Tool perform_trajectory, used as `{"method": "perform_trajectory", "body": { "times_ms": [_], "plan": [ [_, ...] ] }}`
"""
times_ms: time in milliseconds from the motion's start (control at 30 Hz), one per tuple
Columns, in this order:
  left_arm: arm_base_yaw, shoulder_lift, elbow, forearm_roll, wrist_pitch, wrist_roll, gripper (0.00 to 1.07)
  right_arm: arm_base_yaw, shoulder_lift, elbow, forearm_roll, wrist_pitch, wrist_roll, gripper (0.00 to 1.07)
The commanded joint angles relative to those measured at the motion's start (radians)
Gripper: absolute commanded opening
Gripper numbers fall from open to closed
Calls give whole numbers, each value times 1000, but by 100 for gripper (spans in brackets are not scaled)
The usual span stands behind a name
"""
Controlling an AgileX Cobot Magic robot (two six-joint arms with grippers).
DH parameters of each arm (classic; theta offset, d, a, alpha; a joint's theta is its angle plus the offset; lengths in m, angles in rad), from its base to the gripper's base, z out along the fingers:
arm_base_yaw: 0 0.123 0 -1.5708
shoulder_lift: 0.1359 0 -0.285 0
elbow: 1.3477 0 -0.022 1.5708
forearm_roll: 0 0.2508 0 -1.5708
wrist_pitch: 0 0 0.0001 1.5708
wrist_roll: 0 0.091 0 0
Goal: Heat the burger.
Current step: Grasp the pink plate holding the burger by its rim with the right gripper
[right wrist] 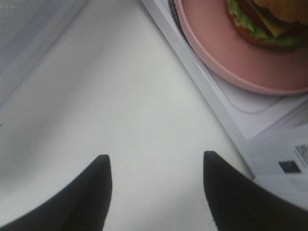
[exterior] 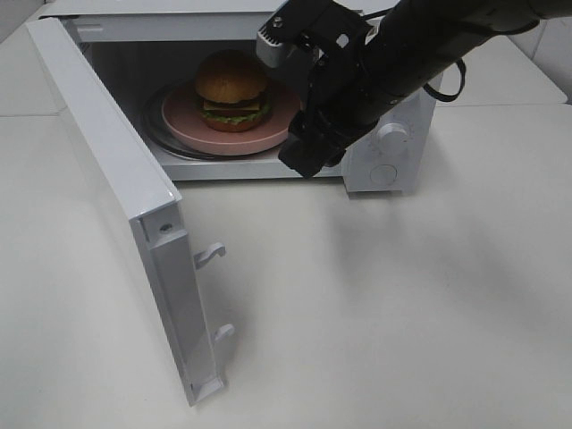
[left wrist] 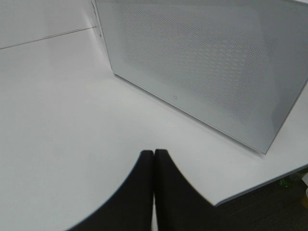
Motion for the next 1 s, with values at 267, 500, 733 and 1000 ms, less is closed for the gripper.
{"method": "perform_trajectory", "body": {
  "times_ms": [267, 500, 733, 1000],
  "plan": [
    [3, -21, 2, -1, -15, -5, 0, 65, 68, -63, -19, -46, -195, 64],
    [3, -21, 2, -2, -15, -5, 0, 144, 151, -147, -242, -68, -223, 64],
    [3, -21, 2, -2, -15, -6, 0, 158, 221, -205, -348, -94, -163, 64],
    [3, -21, 2, -2, -15, -6, 0, 157, 297, -275, -525, -92, -39, 64]
  ]
}}
